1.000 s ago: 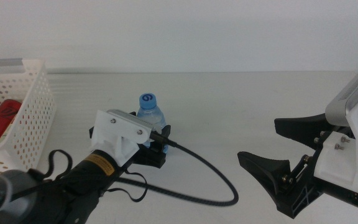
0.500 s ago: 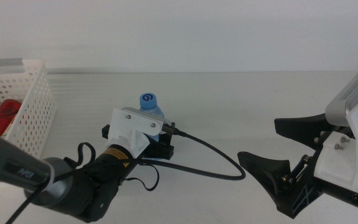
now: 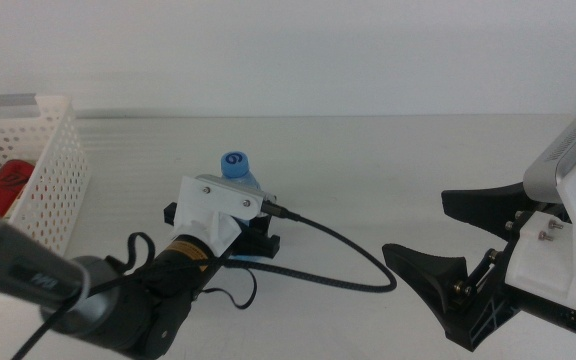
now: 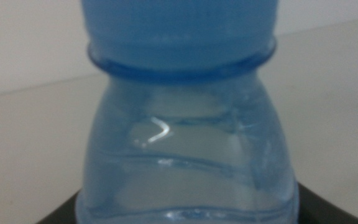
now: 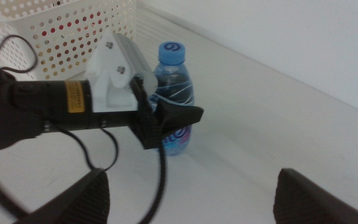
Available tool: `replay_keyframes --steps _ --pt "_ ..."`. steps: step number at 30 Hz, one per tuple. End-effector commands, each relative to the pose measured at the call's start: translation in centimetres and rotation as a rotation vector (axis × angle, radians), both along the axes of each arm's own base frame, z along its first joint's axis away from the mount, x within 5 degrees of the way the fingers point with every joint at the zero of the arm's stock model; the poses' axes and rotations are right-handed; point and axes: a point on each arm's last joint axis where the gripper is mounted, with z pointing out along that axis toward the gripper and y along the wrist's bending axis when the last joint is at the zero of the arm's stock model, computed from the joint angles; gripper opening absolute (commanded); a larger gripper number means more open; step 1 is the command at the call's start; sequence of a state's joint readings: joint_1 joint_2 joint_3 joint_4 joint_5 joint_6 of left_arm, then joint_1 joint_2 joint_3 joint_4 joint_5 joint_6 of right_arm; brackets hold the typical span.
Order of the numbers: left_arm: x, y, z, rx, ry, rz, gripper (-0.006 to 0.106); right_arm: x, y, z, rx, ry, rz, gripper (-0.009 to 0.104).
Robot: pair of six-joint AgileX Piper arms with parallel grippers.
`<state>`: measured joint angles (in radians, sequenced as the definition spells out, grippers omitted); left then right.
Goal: Use arms to grab the bottles and put them into the dustbin to the left of the table.
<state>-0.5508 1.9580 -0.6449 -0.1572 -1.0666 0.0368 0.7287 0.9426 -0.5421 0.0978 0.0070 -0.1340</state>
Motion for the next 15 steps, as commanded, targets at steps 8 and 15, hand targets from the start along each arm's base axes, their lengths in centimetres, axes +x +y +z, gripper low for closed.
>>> replay_keyframes --steps 8,15 --pt "-2.9 1.7 8.3 -0.101 -0.124 0.019 -0.005 0.1 0.0 1.7 0.055 -0.088 -0.002 0.079" --pt "-4.9 3.1 13.2 -0.057 -0.011 0.016 -0.005 0.1 0.0 1.7 0.055 -0.088 -0.002 0.079"
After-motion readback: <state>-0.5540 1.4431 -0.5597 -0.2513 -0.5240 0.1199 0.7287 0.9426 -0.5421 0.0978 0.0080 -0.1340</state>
